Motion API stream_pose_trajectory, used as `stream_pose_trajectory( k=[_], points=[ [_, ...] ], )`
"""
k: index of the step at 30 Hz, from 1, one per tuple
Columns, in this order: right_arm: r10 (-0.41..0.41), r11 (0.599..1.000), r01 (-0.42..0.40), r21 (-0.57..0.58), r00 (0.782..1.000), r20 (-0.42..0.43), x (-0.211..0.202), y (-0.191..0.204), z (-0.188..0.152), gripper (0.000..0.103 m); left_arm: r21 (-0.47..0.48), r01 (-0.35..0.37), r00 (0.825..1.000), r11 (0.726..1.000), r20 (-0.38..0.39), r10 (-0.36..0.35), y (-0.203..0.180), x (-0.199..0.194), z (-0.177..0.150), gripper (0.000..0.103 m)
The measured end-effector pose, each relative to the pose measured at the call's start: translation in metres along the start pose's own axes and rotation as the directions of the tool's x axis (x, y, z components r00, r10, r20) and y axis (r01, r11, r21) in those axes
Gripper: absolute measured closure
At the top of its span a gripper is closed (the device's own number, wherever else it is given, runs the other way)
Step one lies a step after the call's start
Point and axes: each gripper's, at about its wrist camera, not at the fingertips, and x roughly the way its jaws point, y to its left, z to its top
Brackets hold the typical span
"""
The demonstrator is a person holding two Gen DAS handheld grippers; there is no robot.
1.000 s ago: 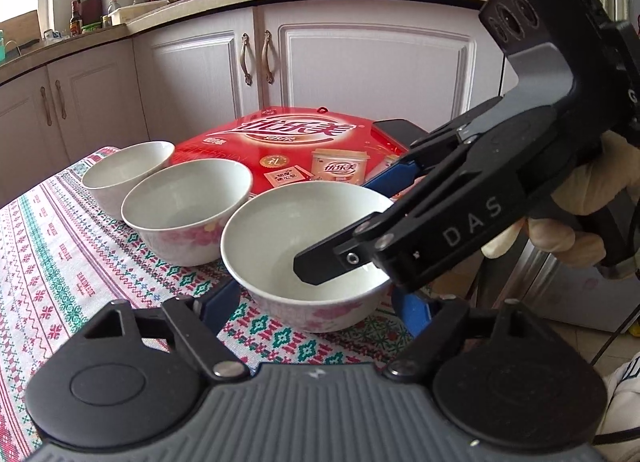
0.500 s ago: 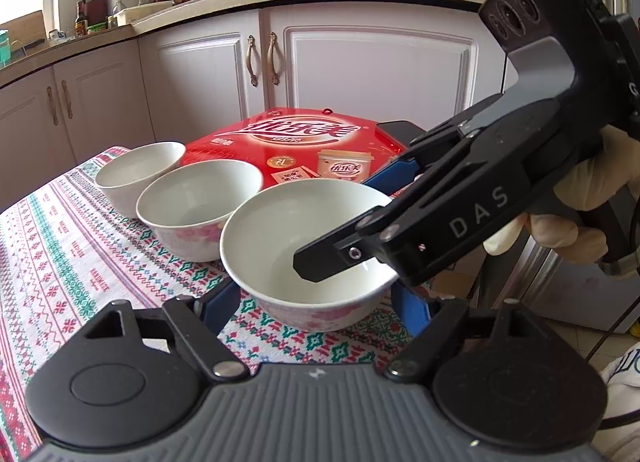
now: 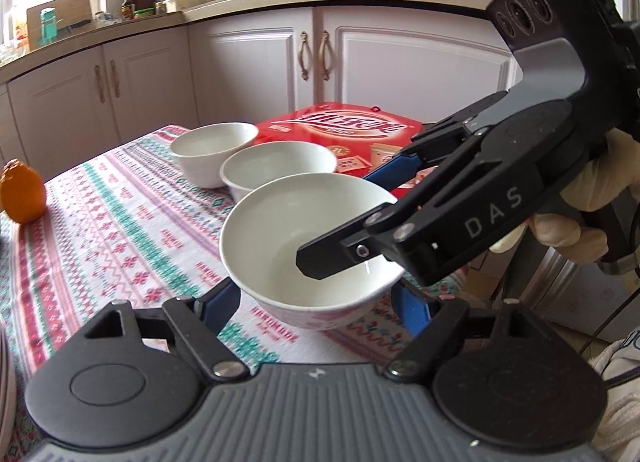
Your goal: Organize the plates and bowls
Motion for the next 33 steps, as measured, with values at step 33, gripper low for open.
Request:
stream_pose_trajectory(
  k=[33],
  points=[
    [0.115, 0.988, -0.119, -0.098, 0.992, -0.043, 0.080, 0.062, 0.041, 0.018, -0.107, -0.149, 0.989, 0.983, -0.042, 0.145, 0.072, -0.031, -0.027, 0.021]
  ],
)
